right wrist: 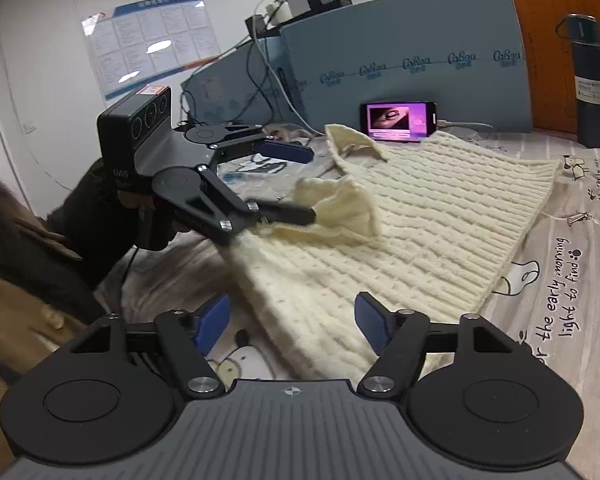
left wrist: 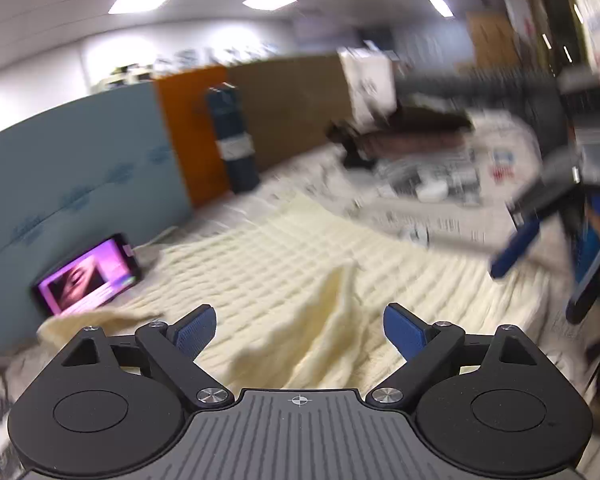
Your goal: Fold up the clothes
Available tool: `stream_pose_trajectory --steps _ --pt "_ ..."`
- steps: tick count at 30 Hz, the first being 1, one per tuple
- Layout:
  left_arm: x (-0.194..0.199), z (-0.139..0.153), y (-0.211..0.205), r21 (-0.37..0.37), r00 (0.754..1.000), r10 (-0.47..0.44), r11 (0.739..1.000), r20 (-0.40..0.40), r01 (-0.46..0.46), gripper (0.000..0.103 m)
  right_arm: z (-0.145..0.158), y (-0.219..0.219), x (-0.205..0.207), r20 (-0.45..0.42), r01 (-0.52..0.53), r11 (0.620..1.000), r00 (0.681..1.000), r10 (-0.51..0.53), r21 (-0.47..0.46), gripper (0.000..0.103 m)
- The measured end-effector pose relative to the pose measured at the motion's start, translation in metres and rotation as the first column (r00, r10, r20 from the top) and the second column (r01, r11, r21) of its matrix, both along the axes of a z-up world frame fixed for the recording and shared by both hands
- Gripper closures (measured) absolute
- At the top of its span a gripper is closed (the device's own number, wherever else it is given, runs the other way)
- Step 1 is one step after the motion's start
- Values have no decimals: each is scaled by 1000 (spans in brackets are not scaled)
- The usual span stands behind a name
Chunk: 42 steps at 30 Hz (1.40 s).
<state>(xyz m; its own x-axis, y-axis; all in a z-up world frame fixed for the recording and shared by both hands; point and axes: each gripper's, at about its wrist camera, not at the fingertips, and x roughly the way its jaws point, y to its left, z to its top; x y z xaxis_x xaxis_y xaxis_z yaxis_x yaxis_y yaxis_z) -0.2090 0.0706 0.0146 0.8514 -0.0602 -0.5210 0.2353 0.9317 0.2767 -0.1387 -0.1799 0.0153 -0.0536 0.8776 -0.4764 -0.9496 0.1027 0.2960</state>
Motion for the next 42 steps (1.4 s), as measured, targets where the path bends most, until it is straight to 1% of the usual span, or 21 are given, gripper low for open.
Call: stream_pose_trajectory --steps 1,2,3,4,6,7,9,13,18,21,23,25,26,28,29,31,33,36,38,40,42 --pt "5 -7 -4 27 1000 -9 1000 -28 10 12 -4 3 1 3 3 1000 1000 -3 -13 34" --pt "7 -13 -5 33 999 -12 999 -48 13 27 -8 7 1 6 6 1000 1000 -6 -27 34" --pt "8 -17 -3 24 998 -9 1000 -62 10 59 -12 9 1 11 5 999 1000 -5 -40 34" --pt "8 -19 1 1 998 -3 1000 -70 3 69 -15 12 0 15 4 999 1000 -3 -53 33" --pt "-4 -16 12 -47 999 31 998 -25 -33 81 -19 13 -1 19 -1 998 1000 2 -55 31" --pt "-13 -12 18 -71 998 55 996 10 -54 82 -19 12 -1 17 -3 999 1000 4 -50 30" --pt "-36 0 29 -139 989 113 985 91 -100 82 -19 12 -1 14 -6 999 1000 6 -41 29" --pt "-91 19 53 -281 948 220 948 231 -152 82 -20 11 -4 19 -10 999 1000 11 -36 28" --pt "-138 17 77 -357 919 323 905 228 -230 82 -17 16 -8 9 -42 999 999 42 -21 28" --pt "-145 2 91 -340 901 410 875 142 -344 79 -17 23 -13 18 -66 997 998 67 -35 28" --pt "-144 -5 99 -305 876 475 849 83 -432 76 -17 26 -15 26 -73 996 997 74 -45 28" --pt "-141 -7 103 -254 848 528 826 37 -503 67 -17 28 -18 35 -74 996 996 76 -52 28" --pt "-142 -8 103 -218 830 557 815 37 -537 66 -17 29 -19 40 -75 996 996 77 -55 28" --pt "-144 -7 103 -163 793 608 788 49 -594 48 -17 27 -21 44 -75 996 996 77 -51 28" --pt "-148 -4 102 -166 777 626 775 72 -610 38 -17 26 -22 42 -76 996 996 78 -48 28" --pt "-154 4 101 -184 750 651 757 117 -627 33 -17 25 -24 33 -89 995 995 90 -40 28" --pt "-154 16 93 -227 755 637 768 159 -599 20 -16 25 -25 22 -110 993 994 110 -31 28" --pt "-143 25 78 -226 783 594 801 186 -555 17 -16 28 -31 46 -112 993 992 114 -40 28" --pt "-129 23 74 -183 797 585 809 151 -559 17 -16 28 -32 52 -106 994 993 108 -36 28" --pt "-122 13 76 -160 791 605 793 90 -588 17 -15 23 -33 91 -74 996 993 77 -40 28" --pt "-120 2 85 -205 774 633 761 23 -616 17 -15 18 -34 155 -27 998 987 35 -55 28"
